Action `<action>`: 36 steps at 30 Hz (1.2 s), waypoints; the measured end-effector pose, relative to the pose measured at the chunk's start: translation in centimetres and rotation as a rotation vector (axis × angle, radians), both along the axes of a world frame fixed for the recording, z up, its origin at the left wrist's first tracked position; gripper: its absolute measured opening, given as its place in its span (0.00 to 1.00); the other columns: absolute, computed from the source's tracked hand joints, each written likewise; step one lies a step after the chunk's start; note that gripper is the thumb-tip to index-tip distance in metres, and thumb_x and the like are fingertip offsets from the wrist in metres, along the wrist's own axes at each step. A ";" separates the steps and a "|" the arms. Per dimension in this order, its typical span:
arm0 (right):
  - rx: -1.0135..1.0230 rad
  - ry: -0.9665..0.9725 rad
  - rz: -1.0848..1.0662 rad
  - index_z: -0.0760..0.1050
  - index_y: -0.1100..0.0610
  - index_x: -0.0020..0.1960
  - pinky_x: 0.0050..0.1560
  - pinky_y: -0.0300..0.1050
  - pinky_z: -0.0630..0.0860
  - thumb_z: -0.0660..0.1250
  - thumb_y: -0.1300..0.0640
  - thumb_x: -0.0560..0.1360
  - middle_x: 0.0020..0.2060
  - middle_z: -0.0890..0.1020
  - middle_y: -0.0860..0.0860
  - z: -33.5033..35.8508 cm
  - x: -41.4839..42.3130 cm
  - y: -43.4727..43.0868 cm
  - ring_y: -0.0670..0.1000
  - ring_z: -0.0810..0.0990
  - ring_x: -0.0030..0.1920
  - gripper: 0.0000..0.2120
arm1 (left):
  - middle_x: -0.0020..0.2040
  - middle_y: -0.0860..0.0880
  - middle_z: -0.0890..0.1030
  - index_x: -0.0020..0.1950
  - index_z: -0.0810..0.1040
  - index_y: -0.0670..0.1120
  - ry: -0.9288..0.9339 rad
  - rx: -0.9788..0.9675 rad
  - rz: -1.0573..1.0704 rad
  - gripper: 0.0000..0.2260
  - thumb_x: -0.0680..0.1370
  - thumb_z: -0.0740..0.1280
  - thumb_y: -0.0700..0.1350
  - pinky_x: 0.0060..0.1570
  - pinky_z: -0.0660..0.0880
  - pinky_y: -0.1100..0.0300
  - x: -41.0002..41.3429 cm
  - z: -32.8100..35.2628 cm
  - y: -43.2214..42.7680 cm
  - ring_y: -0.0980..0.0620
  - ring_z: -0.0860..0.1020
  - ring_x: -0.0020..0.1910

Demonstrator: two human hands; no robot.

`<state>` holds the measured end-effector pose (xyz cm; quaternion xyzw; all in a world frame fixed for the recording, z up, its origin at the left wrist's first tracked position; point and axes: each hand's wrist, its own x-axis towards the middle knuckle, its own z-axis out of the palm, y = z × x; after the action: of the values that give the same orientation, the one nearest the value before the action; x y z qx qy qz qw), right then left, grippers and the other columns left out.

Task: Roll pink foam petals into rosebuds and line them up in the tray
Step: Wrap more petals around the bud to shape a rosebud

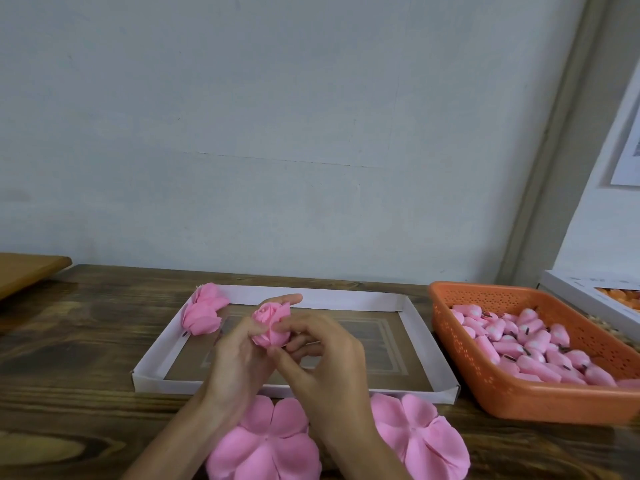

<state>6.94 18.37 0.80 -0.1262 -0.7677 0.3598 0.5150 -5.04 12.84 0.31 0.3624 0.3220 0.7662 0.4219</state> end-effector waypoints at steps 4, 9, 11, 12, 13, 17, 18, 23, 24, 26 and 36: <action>0.006 0.005 -0.003 0.85 0.48 0.48 0.41 0.37 0.80 0.78 0.58 0.71 0.44 0.85 0.43 0.0 -0.1 0.1 0.48 0.83 0.39 0.08 | 0.46 0.41 0.82 0.64 0.83 0.42 -0.049 -0.028 0.011 0.21 0.77 0.57 0.45 0.45 0.81 0.53 0.2 0.0 0.2 0.45 0.83 0.45; 0.016 -0.014 -0.049 0.86 0.48 0.49 0.43 0.33 0.79 0.75 0.64 0.73 0.46 0.85 0.40 -0.2 -0.1 0.3 0.44 0.83 0.41 0.12 | 0.54 0.36 0.80 0.69 0.79 0.39 -0.091 0.038 -0.090 0.29 0.68 0.64 0.44 0.54 0.81 0.49 0.1 0.3 -0.2 0.39 0.81 0.54; 0.021 -0.013 -0.060 0.86 0.47 0.48 0.43 0.33 0.78 0.75 0.65 0.73 0.46 0.85 0.39 -0.1 -0.1 0.3 0.44 0.83 0.41 0.12 | 0.55 0.35 0.80 0.69 0.79 0.39 -0.104 0.056 -0.125 0.32 0.64 0.69 0.44 0.56 0.80 0.47 0.0 0.3 -0.2 0.38 0.81 0.55; 0.023 -0.012 -0.066 0.86 0.47 0.48 0.42 0.33 0.78 0.76 0.64 0.73 0.46 0.85 0.39 -0.1 -0.1 0.3 0.44 0.83 0.41 0.12 | 0.56 0.34 0.80 0.69 0.78 0.39 -0.108 0.059 -0.136 0.33 0.64 0.67 0.43 0.58 0.79 0.46 0.1 0.3 -0.3 0.37 0.80 0.57; 0.020 -0.012 -0.076 0.86 0.47 0.47 0.42 0.34 0.79 0.76 0.64 0.73 0.45 0.85 0.40 -0.1 -0.1 0.3 0.45 0.83 0.41 0.11 | 0.57 0.34 0.79 0.70 0.78 0.38 -0.114 0.063 -0.148 0.33 0.64 0.65 0.41 0.59 0.78 0.45 0.1 0.4 -0.3 0.36 0.79 0.58; -0.001 -0.006 -0.116 0.85 0.46 0.45 0.41 0.34 0.79 0.76 0.65 0.71 0.44 0.85 0.41 -0.1 0.0 0.4 0.46 0.83 0.40 0.13 | 0.56 0.33 0.80 0.70 0.77 0.37 -0.122 0.069 -0.179 0.31 0.67 0.59 0.40 0.56 0.81 0.47 0.4 0.4 -0.4 0.36 0.81 0.56; -0.002 -0.008 -0.122 0.85 0.46 0.45 0.40 0.34 0.78 0.76 0.65 0.71 0.43 0.85 0.41 -0.1 0.0 0.3 0.46 0.83 0.40 0.13 | 0.56 0.33 0.81 0.70 0.77 0.37 -0.116 0.069 -0.183 0.30 0.68 0.59 0.39 0.56 0.81 0.47 0.5 0.5 -0.4 0.36 0.81 0.56; -0.012 -0.028 -0.094 0.85 0.47 0.43 0.40 0.33 0.77 0.77 0.65 0.71 0.43 0.84 0.41 -0.2 -0.1 0.4 0.46 0.83 0.39 0.13 | 0.51 0.38 0.83 0.68 0.79 0.38 -0.100 -0.020 -0.108 0.25 0.73 0.66 0.47 0.48 0.82 0.52 0.6 0.8 0.0 0.42 0.84 0.50; -0.005 -0.034 -0.086 0.85 0.47 0.43 0.40 0.34 0.78 0.77 0.65 0.71 0.43 0.83 0.42 -0.2 -0.1 0.3 0.47 0.83 0.39 0.13 | 0.49 0.40 0.83 0.68 0.79 0.39 -0.098 -0.052 -0.084 0.25 0.74 0.65 0.49 0.46 0.82 0.54 0.6 0.8 0.1 0.45 0.84 0.47; 0.028 -0.045 -0.080 0.86 0.47 0.44 0.41 0.38 0.80 0.77 0.64 0.71 0.44 0.83 0.41 -0.2 -0.1 0.2 0.46 0.83 0.39 0.12 | 0.47 0.43 0.82 0.69 0.78 0.40 -0.071 -0.089 -0.040 0.26 0.74 0.69 0.52 0.44 0.80 0.58 0.6 0.6 0.3 0.49 0.82 0.44; 0.179 -0.075 -0.230 0.74 0.44 0.47 0.45 0.29 0.70 0.75 0.55 0.69 0.41 0.80 0.39 0.1 0.2 -0.7 0.42 0.76 0.49 0.13 | 0.36 0.48 0.73 0.40 0.78 0.44 0.136 -0.060 0.136 0.19 0.67 0.82 0.56 0.34 0.72 0.60 0.5 0.6 0.0 0.52 0.72 0.36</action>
<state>7.14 17.68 0.94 -0.1804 -0.7959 0.2233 0.5330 -4.56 12.83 0.88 0.3779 0.3967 0.7567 0.3566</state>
